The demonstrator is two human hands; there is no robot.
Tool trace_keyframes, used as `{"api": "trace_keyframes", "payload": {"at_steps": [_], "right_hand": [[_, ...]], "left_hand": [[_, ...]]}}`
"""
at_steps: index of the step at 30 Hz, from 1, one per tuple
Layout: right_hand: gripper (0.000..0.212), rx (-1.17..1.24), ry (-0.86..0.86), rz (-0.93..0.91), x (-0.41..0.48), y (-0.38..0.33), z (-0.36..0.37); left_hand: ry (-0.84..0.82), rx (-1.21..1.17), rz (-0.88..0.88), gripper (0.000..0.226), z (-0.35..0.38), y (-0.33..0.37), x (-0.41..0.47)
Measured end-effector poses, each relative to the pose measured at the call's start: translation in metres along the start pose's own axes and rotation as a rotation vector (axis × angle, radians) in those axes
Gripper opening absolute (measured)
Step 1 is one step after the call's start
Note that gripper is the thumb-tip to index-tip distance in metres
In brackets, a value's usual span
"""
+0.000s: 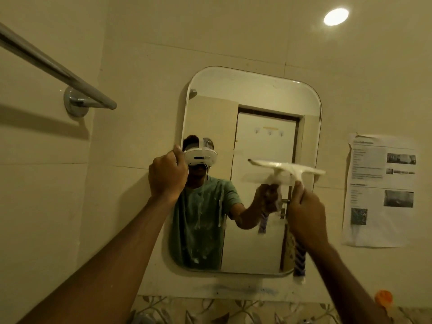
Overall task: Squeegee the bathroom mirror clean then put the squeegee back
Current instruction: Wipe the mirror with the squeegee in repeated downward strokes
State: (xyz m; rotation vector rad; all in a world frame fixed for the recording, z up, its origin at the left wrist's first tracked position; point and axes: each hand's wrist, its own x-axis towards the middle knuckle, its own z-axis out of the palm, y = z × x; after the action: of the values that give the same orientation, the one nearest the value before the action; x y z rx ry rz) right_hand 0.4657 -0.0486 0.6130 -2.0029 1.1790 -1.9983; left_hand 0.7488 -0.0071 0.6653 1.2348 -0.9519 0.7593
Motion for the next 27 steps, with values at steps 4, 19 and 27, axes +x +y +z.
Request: {"api": "trace_keyframes", "payload": {"at_steps": [4, 19, 27], "right_hand": [[0.041, -0.051, 0.013, 0.040, -0.062, 0.025, 0.012], [0.046, -0.088, -0.103, 0.020, -0.025, 0.012, -0.021], [0.046, -0.151, -0.191, 0.183, -0.107, 0.040, -0.018]], "left_hand": [[0.024, 0.002, -0.004, 0.051, 0.002, -0.006, -0.010], [0.030, 0.082, -0.071, 0.051, 0.004, -0.007, -0.021], [-0.035, 0.055, -0.099, 0.049, -0.001, -0.006, -0.025]]}}
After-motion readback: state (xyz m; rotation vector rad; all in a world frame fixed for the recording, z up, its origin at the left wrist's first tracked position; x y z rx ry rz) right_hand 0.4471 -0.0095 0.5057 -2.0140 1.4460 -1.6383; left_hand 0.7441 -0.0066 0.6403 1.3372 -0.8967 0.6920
